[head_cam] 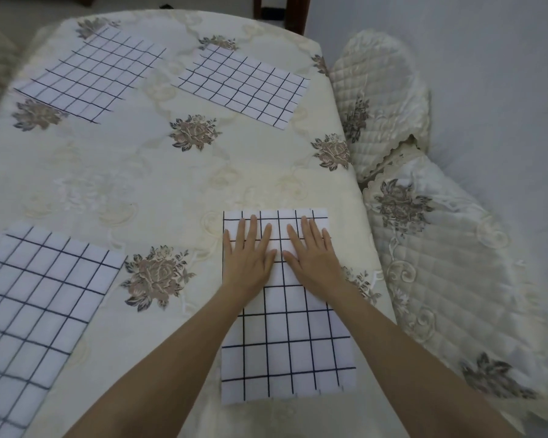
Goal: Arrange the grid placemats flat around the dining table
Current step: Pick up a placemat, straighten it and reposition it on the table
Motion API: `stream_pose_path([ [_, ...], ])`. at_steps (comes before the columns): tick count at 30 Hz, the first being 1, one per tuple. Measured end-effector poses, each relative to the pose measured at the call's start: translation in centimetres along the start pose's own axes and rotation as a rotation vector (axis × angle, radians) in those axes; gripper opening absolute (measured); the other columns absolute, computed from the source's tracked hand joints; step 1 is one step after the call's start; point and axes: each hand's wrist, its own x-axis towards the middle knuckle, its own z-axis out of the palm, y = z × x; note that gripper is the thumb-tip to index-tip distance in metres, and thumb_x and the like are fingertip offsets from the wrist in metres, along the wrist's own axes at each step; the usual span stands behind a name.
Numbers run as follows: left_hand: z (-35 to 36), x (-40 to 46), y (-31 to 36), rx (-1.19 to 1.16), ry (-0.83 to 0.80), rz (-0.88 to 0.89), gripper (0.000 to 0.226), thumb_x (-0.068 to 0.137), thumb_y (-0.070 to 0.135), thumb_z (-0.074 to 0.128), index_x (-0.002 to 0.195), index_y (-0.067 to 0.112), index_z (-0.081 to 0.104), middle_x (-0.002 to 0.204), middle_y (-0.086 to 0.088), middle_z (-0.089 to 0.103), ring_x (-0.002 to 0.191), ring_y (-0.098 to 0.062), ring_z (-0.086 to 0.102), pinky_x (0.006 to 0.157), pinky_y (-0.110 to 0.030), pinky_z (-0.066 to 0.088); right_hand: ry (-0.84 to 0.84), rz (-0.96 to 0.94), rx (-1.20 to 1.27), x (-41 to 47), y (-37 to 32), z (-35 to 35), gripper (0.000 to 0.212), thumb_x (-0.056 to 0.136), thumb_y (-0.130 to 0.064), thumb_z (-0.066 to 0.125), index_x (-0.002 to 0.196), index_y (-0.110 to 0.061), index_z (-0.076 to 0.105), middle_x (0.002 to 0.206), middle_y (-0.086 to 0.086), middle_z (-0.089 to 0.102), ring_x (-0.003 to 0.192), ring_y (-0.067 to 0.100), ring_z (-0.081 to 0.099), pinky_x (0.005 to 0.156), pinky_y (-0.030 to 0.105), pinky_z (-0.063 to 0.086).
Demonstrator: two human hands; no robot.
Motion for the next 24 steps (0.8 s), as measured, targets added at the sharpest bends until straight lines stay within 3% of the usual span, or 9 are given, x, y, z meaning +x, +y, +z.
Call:
stream_pose_path([
  [6,0.7,-8.1,0.5,-0.009,-0.026,0.001,0.059,0.101,0.045,0.013,0.15,0.018,0.033,0.158,-0.017,0.025,0.146,-0.034,0.023,0.113,-0.062,0.016,-0.008,-0.161,-0.047,-6.8,-0.4,1.5,0.064,0.101,-0.057,0.012,0.155,-0.022,0.016,0.162,0.011,0.01,0.151,0.025,0.005,0.119,0.046,0.008],
  [11,0.9,-14.6,1.2,0.034,-0.083,0.054,0.056,0.101,0.04,0.022,0.149,0.015,0.036,0.155,-0.02,0.03,0.143,-0.038,0.029,0.112,-0.061,0.02,-0.036,-0.113,-0.053,-12.1,-1.1,1.9,0.06,0.102,-0.051,0.017,0.153,-0.02,0.024,0.16,0.015,0.019,0.149,0.028,0.015,0.117,0.046,0.015],
  [14,-0.5,-16.8,2.3,-0.011,-0.197,0.008,0.054,0.098,0.034,0.029,0.145,0.011,0.041,0.153,-0.021,0.034,0.141,-0.039,0.033,0.109,-0.06,0.032,-0.086,-0.037,0.065,-14.9,-2.2,1.6,0.063,0.1,-0.051,0.018,0.15,-0.014,0.033,0.158,0.017,0.025,0.147,0.03,0.017,0.119,0.043,0.014],
  [16,-3.2,-17.3,3.4,-0.15,-0.306,-0.058,0.047,0.1,0.03,0.035,0.142,0.009,0.042,0.154,-0.019,0.032,0.143,-0.036,0.029,0.112,-0.05,0.031,-0.105,0.087,0.305,-16.0,-3.8,-0.2,0.064,0.1,-0.052,0.025,0.146,-0.009,0.039,0.156,0.017,0.029,0.147,0.03,0.021,0.118,0.038,0.015],
  [18,-7.2,-17.4,3.9,-0.465,-0.449,-0.181,0.047,0.101,0.035,0.041,0.141,0.011,0.043,0.148,-0.01,0.04,0.139,-0.029,0.036,0.11,-0.038,0.032,-0.192,0.255,0.587,-16.8,-5.4,-3.7,0.051,0.101,-0.04,0.041,0.143,-0.012,0.044,0.153,0.008,0.038,0.141,0.022,0.032,0.114,0.03,0.023],
  [20,-11.8,-17.9,3.8,-0.814,-0.564,-0.331,0.05,0.099,0.04,0.045,0.143,0.016,0.043,0.143,-0.004,0.048,0.13,-0.022,0.048,0.108,-0.035,0.037,-0.297,0.345,0.782,-17.6,-6.5,-7.4,0.044,0.1,-0.036,0.046,0.14,-0.017,0.049,0.146,-0.001,0.046,0.131,0.014,0.043,0.104,0.026,0.032],
  [24,-18.7,-21.2,1.7,-1.166,-0.446,-0.422,0.044,0.099,0.037,0.049,0.14,0.021,0.045,0.125,0.0,0.064,0.111,-0.016,0.063,0.104,-0.036,0.043,-0.266,0.401,1.122,-19.8,-8.8,-13.1,0.032,0.099,-0.033,0.048,0.121,-0.016,0.064,0.122,-0.003,0.067,0.114,0.008,0.06,0.103,0.028,0.042],
])
